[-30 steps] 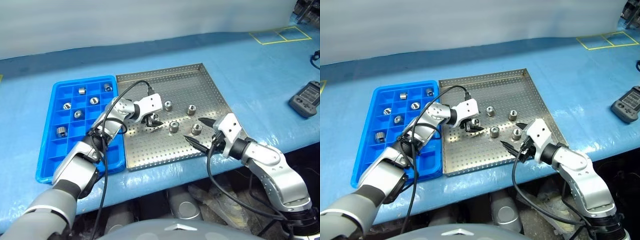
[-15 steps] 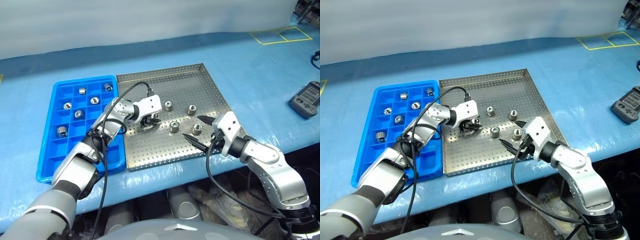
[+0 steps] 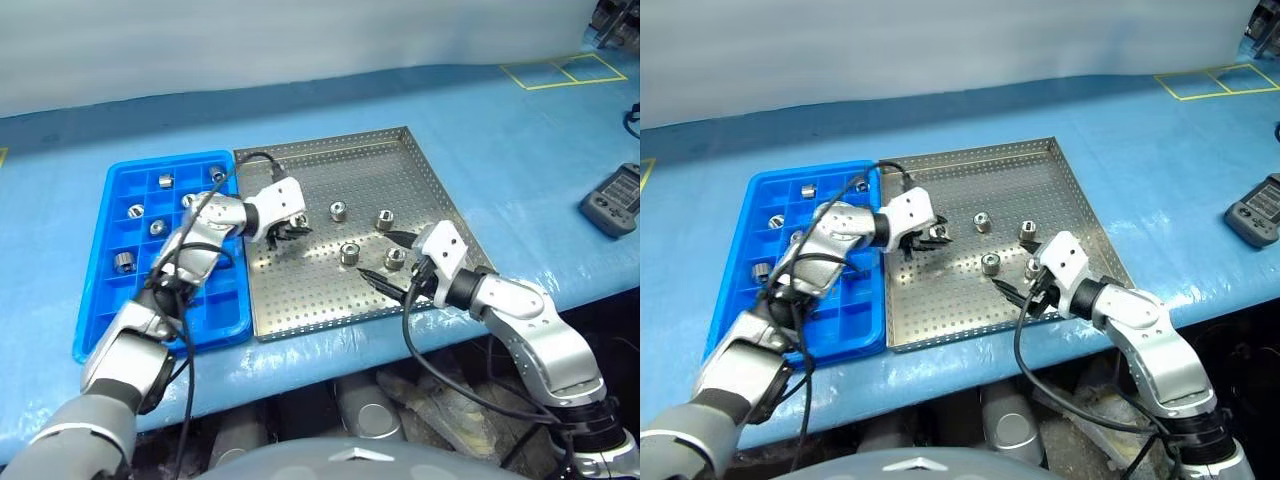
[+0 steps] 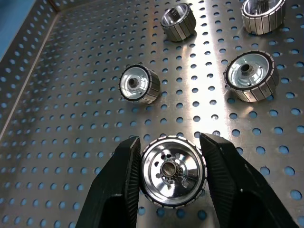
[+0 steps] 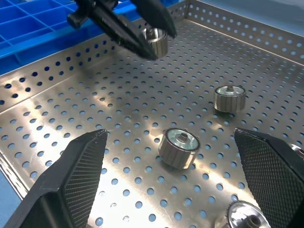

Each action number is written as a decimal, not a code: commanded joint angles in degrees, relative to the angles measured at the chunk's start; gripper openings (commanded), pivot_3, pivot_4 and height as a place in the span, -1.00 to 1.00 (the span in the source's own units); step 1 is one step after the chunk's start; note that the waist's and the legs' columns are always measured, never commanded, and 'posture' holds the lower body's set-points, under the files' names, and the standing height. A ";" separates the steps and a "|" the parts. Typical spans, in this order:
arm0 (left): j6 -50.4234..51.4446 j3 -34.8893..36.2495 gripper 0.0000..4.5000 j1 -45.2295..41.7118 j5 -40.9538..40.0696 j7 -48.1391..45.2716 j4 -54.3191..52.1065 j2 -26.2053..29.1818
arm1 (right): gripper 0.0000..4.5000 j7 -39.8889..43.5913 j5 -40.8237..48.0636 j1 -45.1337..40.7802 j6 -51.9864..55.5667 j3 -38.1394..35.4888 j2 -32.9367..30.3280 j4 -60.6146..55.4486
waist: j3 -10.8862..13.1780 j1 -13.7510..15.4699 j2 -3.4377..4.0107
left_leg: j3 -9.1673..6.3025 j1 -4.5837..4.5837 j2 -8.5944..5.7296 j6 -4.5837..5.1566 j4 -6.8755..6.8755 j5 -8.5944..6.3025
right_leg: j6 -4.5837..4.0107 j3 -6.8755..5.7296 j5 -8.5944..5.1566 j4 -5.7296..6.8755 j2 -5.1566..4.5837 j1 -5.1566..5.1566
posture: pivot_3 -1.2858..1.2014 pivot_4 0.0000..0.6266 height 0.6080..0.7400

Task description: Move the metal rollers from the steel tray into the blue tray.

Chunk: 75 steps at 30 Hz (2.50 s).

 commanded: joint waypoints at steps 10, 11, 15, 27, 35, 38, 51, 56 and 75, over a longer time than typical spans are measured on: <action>14.95 27.41 -0.25 27.72 1.06 8.68 -37.30 17.89 | 1.00 7.75 -0.54 -8.64 -4.00 6.77 2.51 6.26 | 0.02 5.86 -0.04 | -0.07 0.05 0.07 -0.10 -0.02 0.03 | -0.06 -0.14 -0.03 0.00 0.05 0.00 | 0.00 -0.52 1.00; 16.03 29.48 -0.25 30.34 1.25 9.11 -39.31 18.33 | 1.00 8.15 -0.60 -9.26 -4.14 7.17 2.86 6.85 | 0.02 6.62 -0.05 | -0.14 0.04 0.07 -0.11 -0.02 0.03 | -0.12 -0.27 -0.06 0.00 0.06 0.01 | 0.01 -0.52 1.00; 20.18 34.44 -0.25 40.18 1.30 10.61 -47.14 17.38 | 1.00 10.11 -0.73 -11.45 -4.48 8.42 3.41 8.91 | 0.02 10.44 -0.07 | -0.28 0.01 0.03 -0.13 -0.03 0.02 | -0.22 -0.45 -0.12 -0.04 -0.02 0.06 | 0.05 -0.52 1.00; 22.71 33.82 -0.25 49.64 -0.01 16.98 -48.71 11.69 | 1.00 12.09 -1.17 -13.43 -4.62 8.88 3.30 10.62 | 0.00 14.68 -0.09 | -0.60 0.00 0.00 -0.26 -0.03 0.10 | -0.39 -0.79 -0.20 -0.06 0.04 0.20 | 0.07 -0.52 1.00; 21.78 31.82 -0.25 49.09 -1.23 17.04 -46.15 12.23 | 1.00 11.69 -1.31 -12.39 -4.15 7.92 2.77 9.61 | 0.00 14.53 -0.09 | -0.60 0.00 0.00 -0.29 -0.05 0.12 | -0.42 -0.80 -0.22 -0.04 0.11 0.19 | 0.04 -0.52 1.00; 21.47 32.06 -0.25 49.32 -1.85 16.95 -45.86 12.69 | 1.00 11.47 -1.29 -12.02 -4.11 7.67 2.70 9.35 | 0.00 14.51 -0.09 | -0.60 0.00 0.00 -0.29 -0.06 0.11 | -0.44 -0.80 -0.23 -0.05 0.10 0.19 | 0.04 -0.52 1.00; 19.88 32.75 0.98 46.74 -4.00 18.69 -45.23 12.17 | 1.00 10.36 -1.52 -11.63 -4.56 7.34 2.93 9.29 | 0.00 14.37 -0.09 | -0.59 0.01 0.00 -0.30 -0.08 0.12 | -0.53 -0.80 -0.29 -0.05 0.11 0.19 | 0.03 -0.52 1.00; 18.27 30.02 0.98 39.02 -10.71 17.56 -45.85 8.31 | 1.00 9.70 -1.46 -11.13 -4.41 6.47 2.57 8.63 | -0.01 14.50 -0.10 | -0.61 0.01 -0.01 -0.31 -0.07 0.13 | -0.48 -0.83 -0.25 -0.05 0.09 0.23 | 0.00 -0.52 1.00; -0.31 -7.40 0.98 -0.62 -9.86 -1.85 -4.77 -3.27 | 1.00 -0.35 -3.64 6.99 1.20 -9.34 -6.16 -6.14 | -0.06 7.25 -0.05 | -0.23 -0.02 -0.08 -0.07 -0.06 0.01 | -0.34 -0.48 -0.16 -0.16 0.16 0.20 | -0.25 -0.52 1.00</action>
